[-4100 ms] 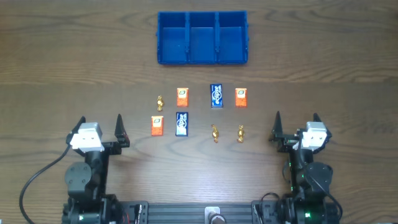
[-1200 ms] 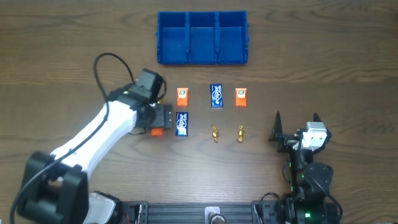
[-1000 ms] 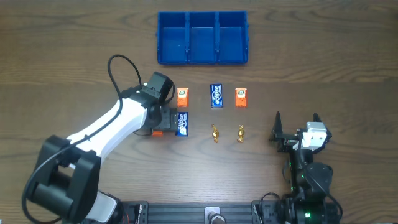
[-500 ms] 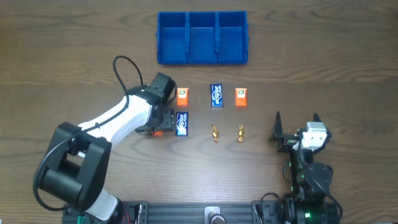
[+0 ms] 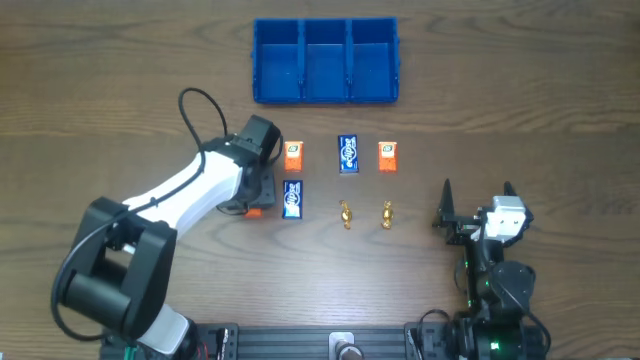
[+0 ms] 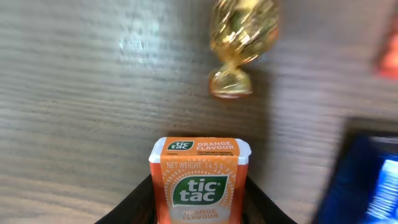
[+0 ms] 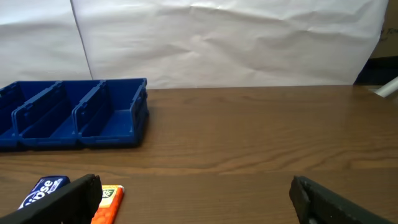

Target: Sort Candies Into Trays

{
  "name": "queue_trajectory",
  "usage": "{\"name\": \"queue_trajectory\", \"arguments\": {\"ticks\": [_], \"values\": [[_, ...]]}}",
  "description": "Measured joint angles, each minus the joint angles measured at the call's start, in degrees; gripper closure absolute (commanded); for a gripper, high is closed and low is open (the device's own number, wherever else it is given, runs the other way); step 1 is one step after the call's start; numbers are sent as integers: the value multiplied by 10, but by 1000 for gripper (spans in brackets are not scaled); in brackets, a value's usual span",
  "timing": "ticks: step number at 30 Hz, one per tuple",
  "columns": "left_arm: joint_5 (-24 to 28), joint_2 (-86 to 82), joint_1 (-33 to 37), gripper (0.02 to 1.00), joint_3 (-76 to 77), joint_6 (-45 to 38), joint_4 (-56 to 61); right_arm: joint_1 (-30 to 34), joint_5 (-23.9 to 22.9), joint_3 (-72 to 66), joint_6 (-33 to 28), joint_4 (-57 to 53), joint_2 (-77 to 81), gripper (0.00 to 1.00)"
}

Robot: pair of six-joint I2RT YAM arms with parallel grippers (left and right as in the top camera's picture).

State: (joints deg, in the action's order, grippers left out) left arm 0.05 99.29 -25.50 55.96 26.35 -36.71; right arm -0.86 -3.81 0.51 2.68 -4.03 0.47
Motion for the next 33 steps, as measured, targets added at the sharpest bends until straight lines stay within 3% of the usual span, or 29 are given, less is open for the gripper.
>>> {"name": "queue_trajectory", "arguments": {"ticks": [4,8,15,19,24,29,33], "values": [[-12,-22,0,711,109,7,-53,0,0,0,0,0,0,3],[-43,7,3,693,360,0,-151,0,0,0,0,0,0,3],[-57,254,28,687,810,-42,-282,0,0,0,-2,0,0,3],[-49,373,39,691,909,-58,-304,0,0,0,-2,0,0,3],[-44,434,54,658,918,-71,-303,0,0,0,-2,0,0,3],[-34,439,61,303,923,-88,-290,0,0,0,-2,0,0,3],[-31,439,59,211,923,-90,-284,0,0,0,-2,0,0,3]]}}
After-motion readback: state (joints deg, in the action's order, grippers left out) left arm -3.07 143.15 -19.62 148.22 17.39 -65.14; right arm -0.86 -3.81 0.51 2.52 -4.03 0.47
